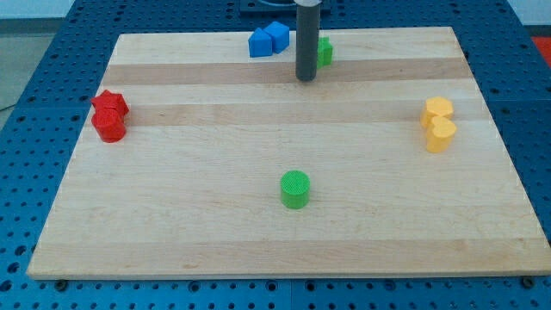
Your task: Move the green star into the blue blocks
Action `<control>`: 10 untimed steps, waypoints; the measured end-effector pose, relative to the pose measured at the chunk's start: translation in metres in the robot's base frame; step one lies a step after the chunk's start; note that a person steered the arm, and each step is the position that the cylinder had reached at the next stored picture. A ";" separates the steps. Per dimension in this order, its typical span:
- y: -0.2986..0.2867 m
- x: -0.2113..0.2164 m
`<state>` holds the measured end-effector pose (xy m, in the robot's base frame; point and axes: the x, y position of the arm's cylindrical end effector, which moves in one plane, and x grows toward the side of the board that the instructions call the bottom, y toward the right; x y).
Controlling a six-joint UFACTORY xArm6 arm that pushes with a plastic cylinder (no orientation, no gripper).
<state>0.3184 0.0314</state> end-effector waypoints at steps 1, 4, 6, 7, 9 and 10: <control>0.032 -0.003; 0.027 -0.069; 0.097 -0.080; 0.056 -0.098; -0.010 -0.107; 0.020 -0.118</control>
<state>0.1999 0.0512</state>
